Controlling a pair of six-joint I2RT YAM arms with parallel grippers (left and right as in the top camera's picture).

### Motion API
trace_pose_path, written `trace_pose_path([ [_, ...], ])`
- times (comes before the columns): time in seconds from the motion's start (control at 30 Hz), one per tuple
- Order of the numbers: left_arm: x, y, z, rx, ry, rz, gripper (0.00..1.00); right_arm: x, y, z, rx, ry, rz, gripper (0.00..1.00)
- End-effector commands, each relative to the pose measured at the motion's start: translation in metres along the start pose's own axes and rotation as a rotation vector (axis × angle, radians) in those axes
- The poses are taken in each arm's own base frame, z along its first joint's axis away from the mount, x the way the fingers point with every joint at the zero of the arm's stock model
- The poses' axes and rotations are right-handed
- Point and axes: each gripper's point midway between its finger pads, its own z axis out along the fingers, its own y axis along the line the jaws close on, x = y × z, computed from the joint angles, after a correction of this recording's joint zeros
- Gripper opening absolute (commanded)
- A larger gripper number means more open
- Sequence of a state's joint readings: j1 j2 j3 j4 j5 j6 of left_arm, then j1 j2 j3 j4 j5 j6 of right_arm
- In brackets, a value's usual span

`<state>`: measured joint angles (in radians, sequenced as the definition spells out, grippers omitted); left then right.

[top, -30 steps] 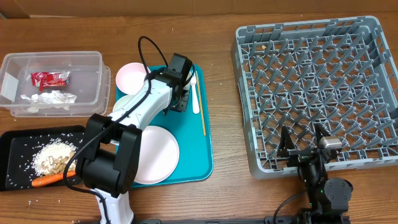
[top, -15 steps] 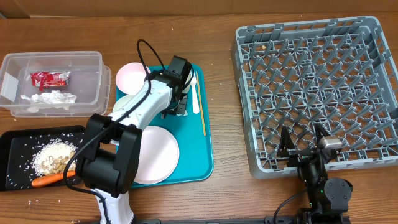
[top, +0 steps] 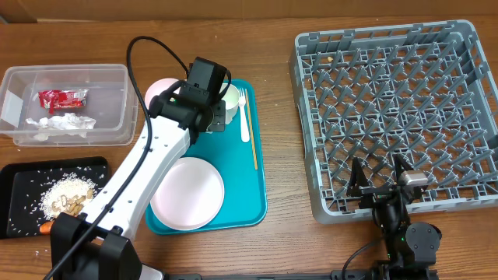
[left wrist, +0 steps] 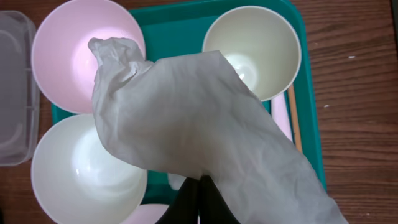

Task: Sort waste into correct bins and load items into the dishwasher

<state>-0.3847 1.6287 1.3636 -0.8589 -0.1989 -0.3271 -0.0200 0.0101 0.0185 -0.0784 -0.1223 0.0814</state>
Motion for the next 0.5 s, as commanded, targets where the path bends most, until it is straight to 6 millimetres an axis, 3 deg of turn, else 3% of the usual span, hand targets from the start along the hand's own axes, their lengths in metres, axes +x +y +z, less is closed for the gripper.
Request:
trace_pose_path([
  [0.0,-0.012,0.013,-0.020,-0.049,-0.076,-0.048,0.04,0.002,-0.003,0.000,0.014,-0.003,0.000,1.00],
  [0.07,-0.018,0.021,-0.028,-0.073,-0.114,-0.063,0.04,0.002,-0.003,0.000,0.014,-0.003,0.000,1.00],
  [0.27,-0.057,0.086,-0.054,-0.219,-0.304,-0.274,0.04,0.002,-0.003,0.000,0.014,-0.003,0.000,1.00],
  [0.47,-0.070,0.179,-0.051,-0.300,-0.347,-0.474,0.04,0.002,-0.003,0.000,0.014,-0.003,0.000,1.00],
])
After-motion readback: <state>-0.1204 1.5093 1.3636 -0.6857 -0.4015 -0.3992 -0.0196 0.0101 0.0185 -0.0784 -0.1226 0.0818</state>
